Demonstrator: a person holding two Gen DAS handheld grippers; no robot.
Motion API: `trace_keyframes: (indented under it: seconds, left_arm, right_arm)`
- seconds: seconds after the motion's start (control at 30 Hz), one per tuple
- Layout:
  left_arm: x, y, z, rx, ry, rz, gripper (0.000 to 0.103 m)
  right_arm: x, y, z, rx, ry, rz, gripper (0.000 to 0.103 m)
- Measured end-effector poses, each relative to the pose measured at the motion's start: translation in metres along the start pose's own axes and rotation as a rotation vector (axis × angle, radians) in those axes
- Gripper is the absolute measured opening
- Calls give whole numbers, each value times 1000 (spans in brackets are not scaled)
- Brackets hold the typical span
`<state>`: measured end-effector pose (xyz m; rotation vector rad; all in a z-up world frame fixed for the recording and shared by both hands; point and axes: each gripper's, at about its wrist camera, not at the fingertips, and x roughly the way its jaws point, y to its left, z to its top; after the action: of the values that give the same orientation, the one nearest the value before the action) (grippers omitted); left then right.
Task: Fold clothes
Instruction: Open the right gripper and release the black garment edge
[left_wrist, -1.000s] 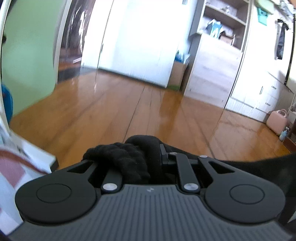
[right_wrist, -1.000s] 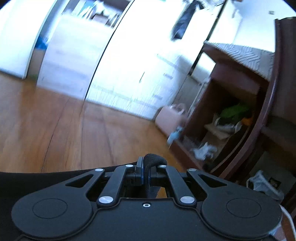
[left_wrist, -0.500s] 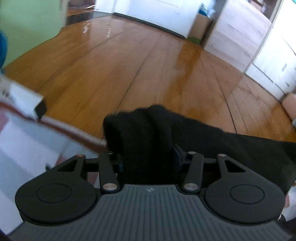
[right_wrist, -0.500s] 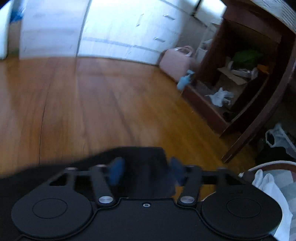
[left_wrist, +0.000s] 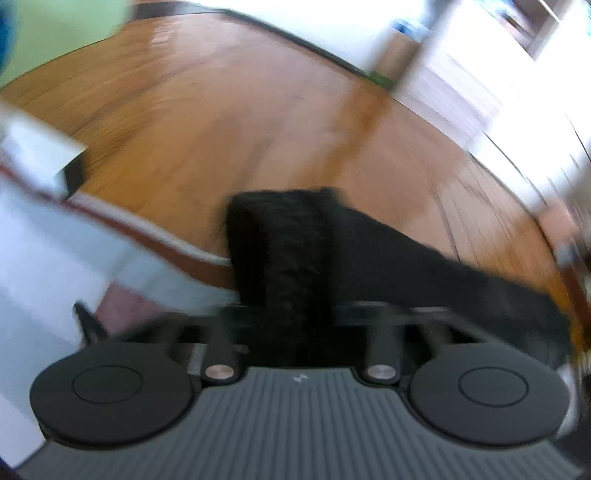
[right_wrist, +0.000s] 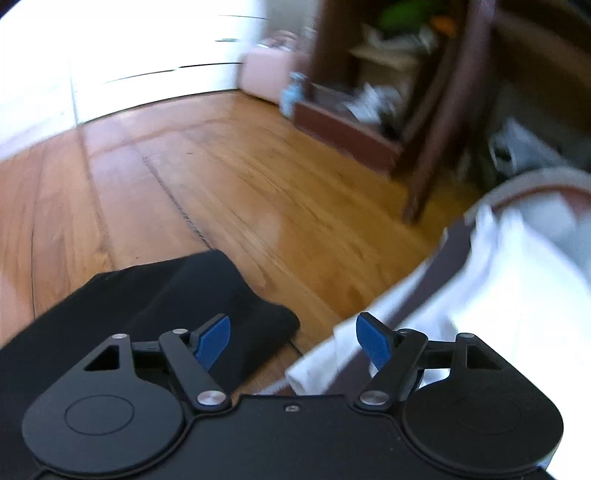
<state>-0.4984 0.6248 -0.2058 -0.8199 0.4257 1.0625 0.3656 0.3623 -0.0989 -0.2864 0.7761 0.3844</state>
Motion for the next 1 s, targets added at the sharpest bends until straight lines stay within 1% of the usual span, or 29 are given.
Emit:
trace_keyframes:
  seconds: [0.07, 0.1, 0.13, 0.2, 0.23, 0.3, 0.37, 0.4, 0.43, 0.47, 0.5, 0.53, 0.57, 0.6, 0.63, 0.67, 0.73, 0.8, 0.83, 0.87, 0.9, 0.93, 0.97, 1.0]
  left_arm:
    - [-3, -10, 4, 65, -1, 22, 17]
    - [-4, -12, 4, 78, -9, 40, 17]
    - [-5, -15, 4, 91, -16, 59, 17]
    - [-6, -19, 4, 116, -32, 97, 17]
    - [-7, -21, 4, 129, -40, 115, 17]
    - [-7, -22, 4, 132, -51, 140, 17]
    - [-7, -21, 5, 120, -56, 144, 17]
    - [-8, -22, 6, 123, -58, 144, 17]
    - [-9, -22, 5, 136, -58, 144, 17]
    - [-10, -22, 5, 148, -59, 144, 17]
    - [-10, -22, 4, 155, -61, 138, 17]
    - [-9, -21, 3, 149, -64, 127, 17]
    - [-9, -17, 3, 128, -66, 111, 17]
    - [-9, -12, 3, 107, -68, 93, 17]
    - [-8, -8, 4, 86, -71, 73, 17]
    - [-8, -4, 4, 69, -70, 58, 17]
    - [-8, 0, 5, 43, -66, 33, 17]
    - [-6, -2, 5, 45, -60, 20, 17]
    - [-4, -3, 5, 48, -55, 15, 17]
    - [-3, -4, 4, 49, -50, 14, 17]
    - [-2, -4, 4, 50, -47, 17, 18]
    - [-1, -3, 4, 44, -42, 24, 25]
    - [0, 1, 5, 25, -34, 31, 29]
    - [-1, 6, 6, -1, -34, 32, 39]
  right_arm:
    - [5, 1, -8, -23, 7, 36, 79]
    - [8, 2, -12, -40, 10, 55, 79]
    - [10, 4, -16, -28, 24, 98, 80]
    - [15, 11, -23, 13, 57, 198, 80]
    - [22, 14, -27, 67, 94, 265, 80]
    - [35, 19, -38, 178, 144, 335, 80]
    - [51, 27, -53, 265, 185, 337, 80]
    - [60, 32, -60, 285, 203, 325, 80]
    - [62, 38, -65, 280, 187, 312, 83]
    - [60, 46, -69, 243, 128, 292, 84]
    - [60, 59, -71, 163, 100, 268, 86]
    - [61, 73, -73, 73, 83, 244, 85]
    - [61, 87, -76, -17, 65, 220, 80]
    - [58, 99, -76, -92, 20, 212, 52]
    - [55, 110, -73, -147, 0, 199, 26]
    - [52, 122, -65, -205, -12, 155, 5]
    - [28, 141, -46, -320, -156, 119, 5]
    - [5, 148, -26, -375, -277, 65, 4]
    - [2, 148, -19, -386, -287, 33, 5]
    - [5, 146, -14, -388, -268, -14, 10]
    - [13, 142, -13, -381, -230, -106, 23]
    - [21, 137, -13, -372, -188, -208, 28]
    - [29, 132, -14, -362, -145, -311, 30]
    - [35, 121, -17, -326, -95, -401, 36]
